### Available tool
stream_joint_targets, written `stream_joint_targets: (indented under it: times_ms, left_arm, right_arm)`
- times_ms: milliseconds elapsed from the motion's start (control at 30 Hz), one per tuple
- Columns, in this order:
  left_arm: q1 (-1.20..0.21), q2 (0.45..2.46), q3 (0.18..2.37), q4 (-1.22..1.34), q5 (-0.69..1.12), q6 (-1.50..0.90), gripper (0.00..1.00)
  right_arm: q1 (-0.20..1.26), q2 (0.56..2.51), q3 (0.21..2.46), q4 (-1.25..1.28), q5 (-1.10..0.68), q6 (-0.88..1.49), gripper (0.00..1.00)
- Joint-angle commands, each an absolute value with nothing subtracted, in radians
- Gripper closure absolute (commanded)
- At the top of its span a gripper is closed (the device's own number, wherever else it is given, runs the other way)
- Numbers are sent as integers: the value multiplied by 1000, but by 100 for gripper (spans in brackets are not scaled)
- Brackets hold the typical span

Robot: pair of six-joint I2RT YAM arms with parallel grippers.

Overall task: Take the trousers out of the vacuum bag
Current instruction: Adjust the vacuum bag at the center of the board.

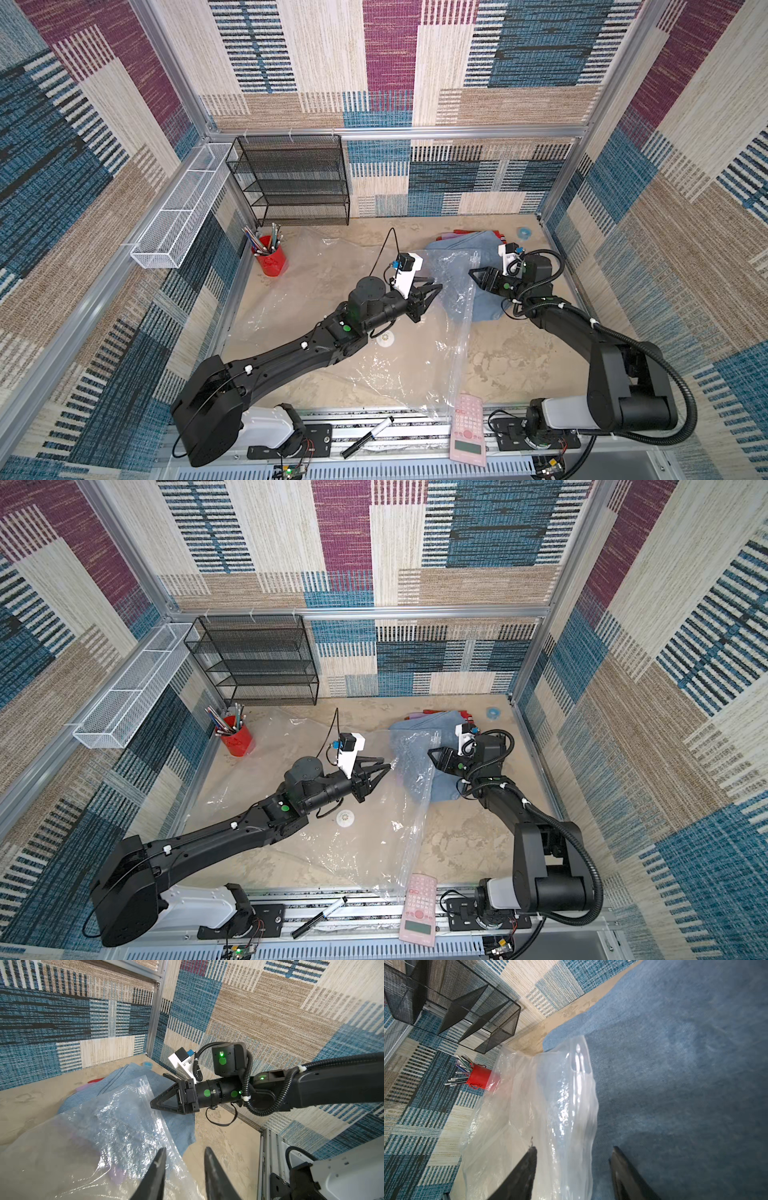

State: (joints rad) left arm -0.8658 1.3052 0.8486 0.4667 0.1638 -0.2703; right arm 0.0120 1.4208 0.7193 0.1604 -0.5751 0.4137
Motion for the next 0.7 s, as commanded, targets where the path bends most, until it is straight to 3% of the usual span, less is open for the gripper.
stream_joint_targets:
  times_ms: [0, 100, 167, 333, 533, 567, 667]
  left_arm:
    - [-862, 1273, 835, 429, 129, -222, 67]
    - [-861, 1255, 824, 424, 120, -217, 67]
    - [-858, 1250, 817, 425, 117, -218, 67]
    - [-856, 1247, 807, 428, 115, -218, 67]
    - [-854, 1218, 785, 406, 93, -213, 67]
    - [-854, 1213, 782, 403, 84, -211, 67]
    - [-850, 1200, 772, 383, 49, -204, 67]
  right_arm:
    - [26, 1451, 744, 215, -567, 403, 56]
    - [36, 1459, 768, 231, -552, 410, 75]
    - [41, 1470, 804, 232, -549, 407, 82]
    - [47, 1539, 909, 208, -546, 386, 87]
    - [47, 1575, 920, 217, -539, 379, 87]
    - [46, 1583, 924, 219, -548, 384, 85]
    - [46, 1585, 919, 230, -559, 406, 61]
